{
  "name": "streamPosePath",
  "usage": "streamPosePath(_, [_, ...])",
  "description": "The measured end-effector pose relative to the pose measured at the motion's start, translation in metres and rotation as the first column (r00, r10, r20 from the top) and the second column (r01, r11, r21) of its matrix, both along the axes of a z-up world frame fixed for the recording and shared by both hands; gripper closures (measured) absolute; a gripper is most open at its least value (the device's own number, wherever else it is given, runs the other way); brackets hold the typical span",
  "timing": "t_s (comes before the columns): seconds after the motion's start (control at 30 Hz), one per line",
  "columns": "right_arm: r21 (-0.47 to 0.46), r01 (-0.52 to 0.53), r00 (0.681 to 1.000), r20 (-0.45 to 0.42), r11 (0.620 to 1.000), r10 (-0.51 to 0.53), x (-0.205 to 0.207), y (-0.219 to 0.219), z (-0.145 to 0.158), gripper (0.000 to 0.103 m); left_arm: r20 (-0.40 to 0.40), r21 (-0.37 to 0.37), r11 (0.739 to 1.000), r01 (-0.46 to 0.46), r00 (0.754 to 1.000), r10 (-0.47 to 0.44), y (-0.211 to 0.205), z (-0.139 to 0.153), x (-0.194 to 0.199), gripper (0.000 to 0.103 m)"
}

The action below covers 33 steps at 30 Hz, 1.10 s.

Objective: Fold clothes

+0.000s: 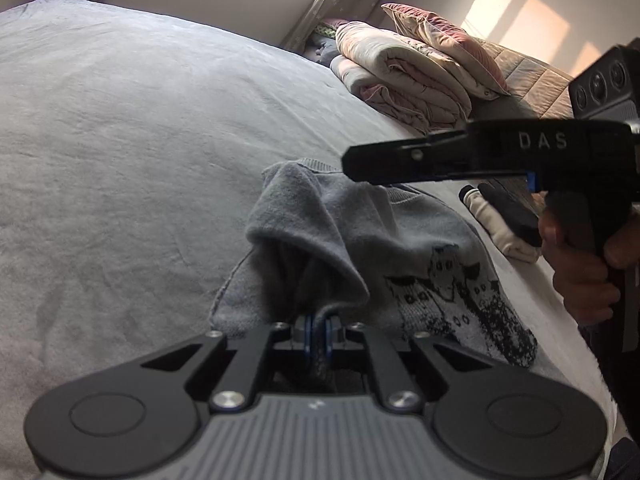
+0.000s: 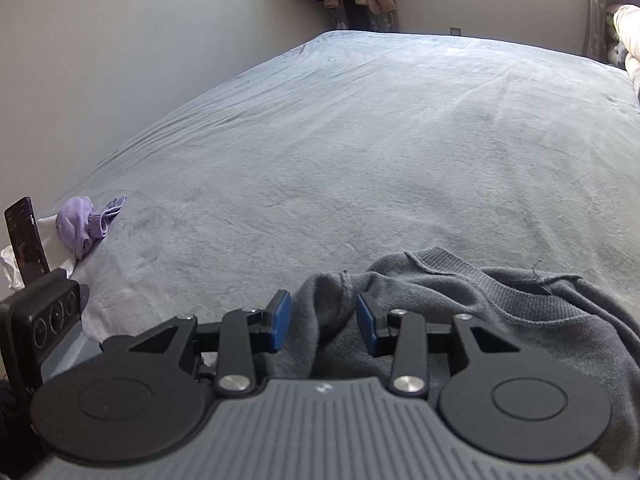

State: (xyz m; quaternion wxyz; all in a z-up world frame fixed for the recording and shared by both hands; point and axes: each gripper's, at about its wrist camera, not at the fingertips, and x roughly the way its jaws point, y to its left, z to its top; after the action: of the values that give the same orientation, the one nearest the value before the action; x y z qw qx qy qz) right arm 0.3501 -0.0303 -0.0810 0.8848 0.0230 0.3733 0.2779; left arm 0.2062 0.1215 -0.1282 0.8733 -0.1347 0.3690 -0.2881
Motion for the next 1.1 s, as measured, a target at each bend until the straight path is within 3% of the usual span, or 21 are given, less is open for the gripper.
streamPosePath(0.2, [-0.068,-0.109,0.994,-0.006,0.992,0.109,0.006,0.036,-0.008,0.062,0.007,-0.004,1.0,-0.002,1.0,0.002,0.003,-0.002,-0.007,0.097])
streamPosePath(0.37, [-0.224,-0.137,0.991,-0.035,0.965,0.133,0.008,0.052,-0.03,0.063,0.01,0.001,1.0,0.012,1.0,-0.012,0.004,0.0,-0.01,0.095])
streamPosePath(0.43, [-0.286,-0.124,0.992,-0.017,0.95,0.125,0.007,0.049,-0.036,0.073,0.009,0.005,1.0,0.019,1.0,-0.019,0.004,0.002,-0.01,0.091])
streamPosePath(0.5, [-0.327,-0.106,0.994,0.0,0.939,0.112,0.007,0.042,-0.041,0.095,0.013,0.009,1.0,0.028,1.0,-0.028,0.005,0.005,-0.01,0.076])
streamPosePath(0.6, [-0.251,-0.065,0.998,-0.012,0.966,0.064,0.008,0.02,-0.039,0.099,0.041,0.025,0.999,0.048,0.998,-0.049,0.002,0.012,-0.014,0.057])
streamPosePath(0.77, [-0.121,0.008,1.0,0.005,0.993,-0.007,0.004,-0.006,-0.018,0.1,0.119,0.126,0.991,0.039,0.991,-0.054,-0.001,0.027,-0.02,0.051])
streamPosePath(0.9, [-0.045,0.05,0.998,0.032,0.998,-0.049,0.003,-0.013,0.003,0.1,0.132,0.114,0.993,0.005,0.991,-0.02,0.013,0.034,-0.02,0.044])
streamPosePath(0.97, [-0.017,0.068,0.997,0.045,0.998,-0.067,0.002,-0.017,0.013,0.1,0.12,0.083,0.996,-0.023,0.993,0.013,0.022,0.037,-0.016,0.043])
streamPosePath(1.1, [0.011,0.083,0.994,0.07,0.997,-0.083,-0.009,-0.03,0.025,0.1,0.004,-0.156,0.986,-0.052,0.999,0.054,0.045,0.037,0.001,0.043])
